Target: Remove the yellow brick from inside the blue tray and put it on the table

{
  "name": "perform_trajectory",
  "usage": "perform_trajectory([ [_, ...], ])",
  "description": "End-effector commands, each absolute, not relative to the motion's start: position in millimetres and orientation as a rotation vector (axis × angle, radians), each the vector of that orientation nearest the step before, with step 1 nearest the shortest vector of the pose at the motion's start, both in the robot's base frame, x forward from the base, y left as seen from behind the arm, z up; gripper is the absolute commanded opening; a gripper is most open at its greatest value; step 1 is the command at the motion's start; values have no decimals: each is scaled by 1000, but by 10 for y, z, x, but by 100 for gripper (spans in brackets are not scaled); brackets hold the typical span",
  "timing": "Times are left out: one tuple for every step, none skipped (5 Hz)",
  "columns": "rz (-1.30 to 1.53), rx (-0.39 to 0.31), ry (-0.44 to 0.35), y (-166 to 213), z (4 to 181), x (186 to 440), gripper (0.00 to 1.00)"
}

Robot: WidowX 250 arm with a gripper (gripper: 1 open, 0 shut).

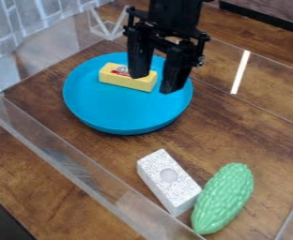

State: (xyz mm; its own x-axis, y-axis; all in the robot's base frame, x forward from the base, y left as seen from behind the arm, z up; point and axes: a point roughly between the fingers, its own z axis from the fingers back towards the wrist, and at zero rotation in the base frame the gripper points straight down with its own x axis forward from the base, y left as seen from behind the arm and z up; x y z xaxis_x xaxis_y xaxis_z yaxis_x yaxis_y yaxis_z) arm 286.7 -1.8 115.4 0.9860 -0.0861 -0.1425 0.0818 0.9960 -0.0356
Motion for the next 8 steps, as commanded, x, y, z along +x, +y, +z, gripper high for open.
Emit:
perform_trajectory([
  [-71,-33,87,41,1321,2937,100],
  [-73,-37,83,44,1344,2940,100],
  [-75,-41,81,46,1361,2946,100],
  [-77,-46,80,48,1366,2953,100],
  [-79,-51,80,50,1372,2958,100],
  [-81,-56,79,57,1393,2962,100],
  [-83,-61,77,64,1413,2967,100],
  [-91,-61,80,82,1417,2968,100],
])
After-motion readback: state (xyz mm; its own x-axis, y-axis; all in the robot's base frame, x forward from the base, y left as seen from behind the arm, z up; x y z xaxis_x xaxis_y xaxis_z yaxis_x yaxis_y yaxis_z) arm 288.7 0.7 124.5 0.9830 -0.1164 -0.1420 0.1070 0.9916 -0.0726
